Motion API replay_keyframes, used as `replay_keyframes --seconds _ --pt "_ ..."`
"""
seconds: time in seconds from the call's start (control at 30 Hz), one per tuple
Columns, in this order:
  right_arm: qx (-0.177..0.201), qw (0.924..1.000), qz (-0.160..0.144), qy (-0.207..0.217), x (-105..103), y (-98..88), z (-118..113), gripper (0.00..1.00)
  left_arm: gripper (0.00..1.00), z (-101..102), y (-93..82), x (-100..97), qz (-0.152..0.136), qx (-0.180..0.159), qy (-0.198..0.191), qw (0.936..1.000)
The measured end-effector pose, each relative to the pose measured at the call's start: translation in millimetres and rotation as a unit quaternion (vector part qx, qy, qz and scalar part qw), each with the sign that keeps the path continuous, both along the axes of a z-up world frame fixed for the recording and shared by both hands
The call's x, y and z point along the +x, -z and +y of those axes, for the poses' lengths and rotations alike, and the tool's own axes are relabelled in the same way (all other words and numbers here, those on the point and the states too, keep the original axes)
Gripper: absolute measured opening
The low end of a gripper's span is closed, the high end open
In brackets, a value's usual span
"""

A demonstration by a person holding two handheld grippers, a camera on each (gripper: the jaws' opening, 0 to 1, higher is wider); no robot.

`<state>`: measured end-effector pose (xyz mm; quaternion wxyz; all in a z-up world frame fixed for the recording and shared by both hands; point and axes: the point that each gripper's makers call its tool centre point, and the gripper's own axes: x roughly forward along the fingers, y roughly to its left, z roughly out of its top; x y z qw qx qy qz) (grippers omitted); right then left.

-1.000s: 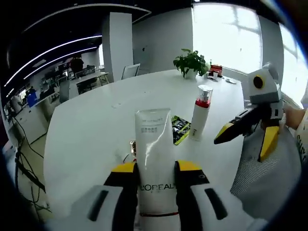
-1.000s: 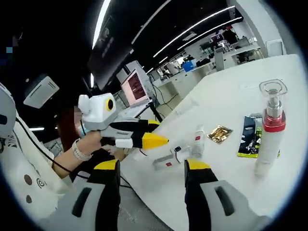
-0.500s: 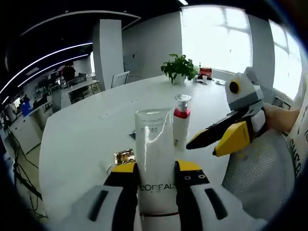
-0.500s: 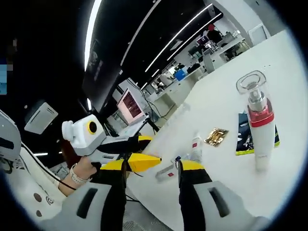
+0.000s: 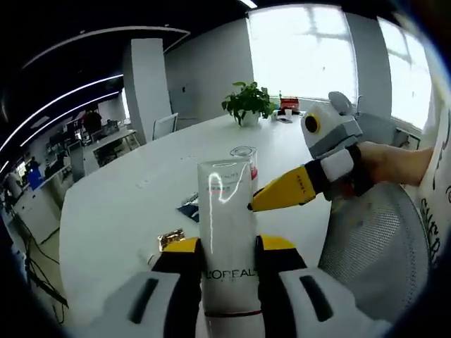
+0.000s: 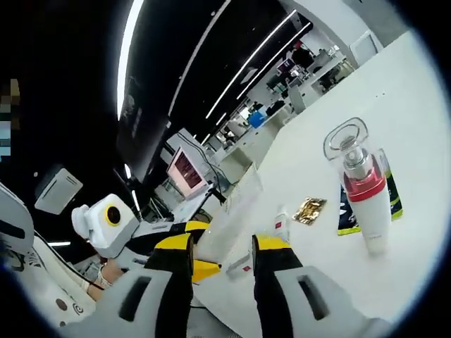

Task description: Arrange the skincare products in the storage area until every visible bottle or jar stands upright without overlapping.

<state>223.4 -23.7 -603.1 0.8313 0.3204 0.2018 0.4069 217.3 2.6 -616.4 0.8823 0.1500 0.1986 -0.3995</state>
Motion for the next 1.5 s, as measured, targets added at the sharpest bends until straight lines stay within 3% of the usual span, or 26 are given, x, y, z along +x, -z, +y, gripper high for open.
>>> replay_keyframes --seconds 0.33,0.7,0.93,1.4,1.5 --pt "0.089 0.9948 0.043 0.023 8.0 -4.5 -3.5 0.26 0.25 -6.7 -4.4 -3.5 -0.02 0.013 0.018 0.9996" --pt "0.142 0.9864 0.075 0.035 11.7 -2.6 -5.3 0.17 0.25 -20.9 -3.5 -13.1 -0.052 0.041 0.042 0.9969" --pt "0.168 0.9802 0.097 0.041 12.0 -0.6 -8.6 0.14 0.26 -23.6 -3.2 -14.7 -0.046 0.027 0.047 0.9975" --pt "0.1 0.9928 0.051 0.041 11.4 -7.9 -6.1 0.1 0.28 -27.7 2.2 -12.8 -0.069 0.057 0.069 0.9935" --pt "0.089 0.9944 0.044 0.035 11.6 -7.4 -6.6 0.09 0.28 -28.4 2.8 -12.0 -0.059 0.052 0.075 0.9941"
